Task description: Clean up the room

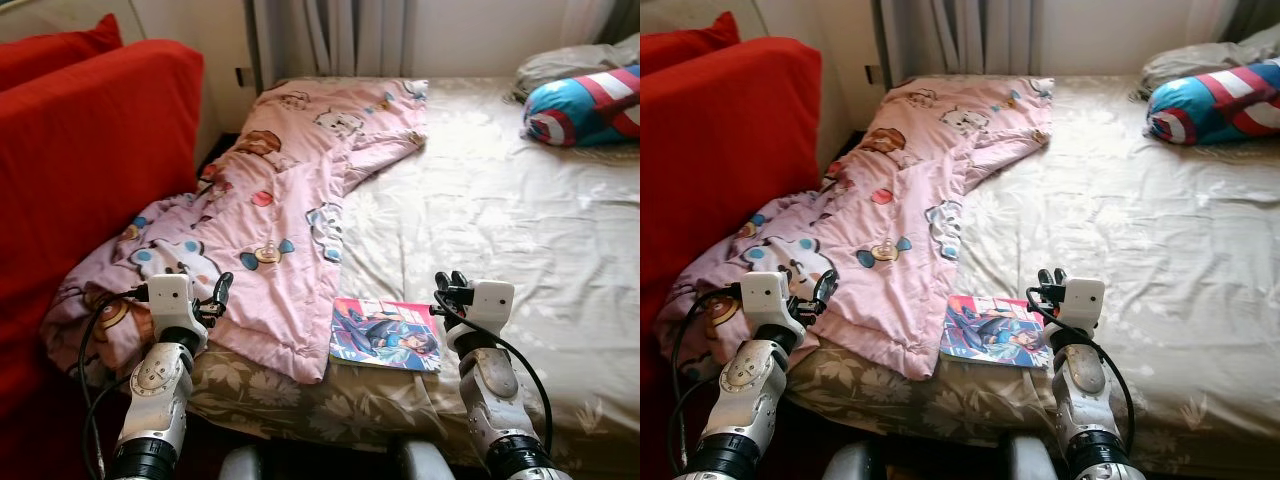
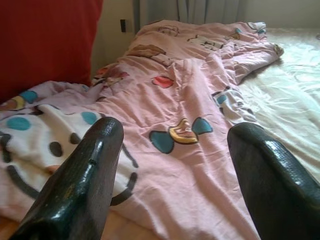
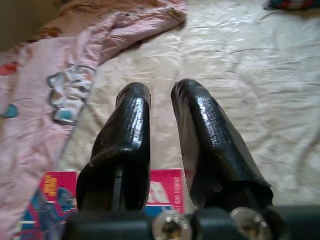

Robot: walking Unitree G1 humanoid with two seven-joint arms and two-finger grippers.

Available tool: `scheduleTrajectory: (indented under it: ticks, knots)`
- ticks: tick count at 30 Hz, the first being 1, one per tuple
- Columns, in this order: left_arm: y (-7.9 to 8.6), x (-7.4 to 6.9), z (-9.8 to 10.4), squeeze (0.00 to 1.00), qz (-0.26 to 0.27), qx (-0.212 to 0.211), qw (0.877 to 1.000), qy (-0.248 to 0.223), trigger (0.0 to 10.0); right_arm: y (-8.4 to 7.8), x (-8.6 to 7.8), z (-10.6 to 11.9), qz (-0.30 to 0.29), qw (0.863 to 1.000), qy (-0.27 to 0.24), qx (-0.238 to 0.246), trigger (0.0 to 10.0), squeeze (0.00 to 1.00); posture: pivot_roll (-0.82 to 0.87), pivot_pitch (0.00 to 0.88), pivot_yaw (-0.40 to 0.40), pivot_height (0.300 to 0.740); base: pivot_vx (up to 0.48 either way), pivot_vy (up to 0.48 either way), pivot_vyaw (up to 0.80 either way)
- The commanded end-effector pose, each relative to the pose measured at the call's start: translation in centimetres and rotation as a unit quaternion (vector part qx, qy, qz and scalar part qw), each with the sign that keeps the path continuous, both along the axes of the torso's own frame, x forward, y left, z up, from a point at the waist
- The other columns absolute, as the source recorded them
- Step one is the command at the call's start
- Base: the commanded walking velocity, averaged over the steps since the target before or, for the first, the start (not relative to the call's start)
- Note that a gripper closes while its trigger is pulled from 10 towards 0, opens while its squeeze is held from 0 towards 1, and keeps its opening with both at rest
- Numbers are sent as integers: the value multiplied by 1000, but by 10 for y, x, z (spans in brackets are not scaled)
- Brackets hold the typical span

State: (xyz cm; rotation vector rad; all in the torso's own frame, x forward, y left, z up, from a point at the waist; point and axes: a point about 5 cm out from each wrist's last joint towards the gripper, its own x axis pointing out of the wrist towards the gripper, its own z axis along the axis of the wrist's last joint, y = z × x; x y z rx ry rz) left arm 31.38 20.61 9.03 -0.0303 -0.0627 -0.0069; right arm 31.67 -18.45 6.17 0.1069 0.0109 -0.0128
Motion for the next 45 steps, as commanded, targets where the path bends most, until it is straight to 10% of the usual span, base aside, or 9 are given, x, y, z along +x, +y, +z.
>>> scheduleTrajectory:
  ticks: [1,2,20,21,45]
  knots:
    - [3,-2,1,0,5,0,1000,-4,10000,0,-2,0,-2,1000,-7,4,10000,431,-73,93,40,595,0,0,0]
    - [3,-4,1,0,7,-1,1000,-6,10000,-1,-4,0,-4,1000,-8,3,10000,1000,-84,103,43,595,0,0,0]
    - [-8,0,5,0,-5,-6,1000,-8,10000,-5,-4,-2,-28,999,-1,20,10000,1000,-92,143,77,595,0,0,0]
    - [-8,-1,5,0,-5,-7,1000,-8,10000,-3,-4,-3,-19,1000,4,22,10000,0,-93,144,72,595,0,0,0]
    - [-6,-21,-4,0,32,-21,999,-5,10000,16,4,-8,41,998,41,13,10000,0,-39,169,-4,565,0,0,0]
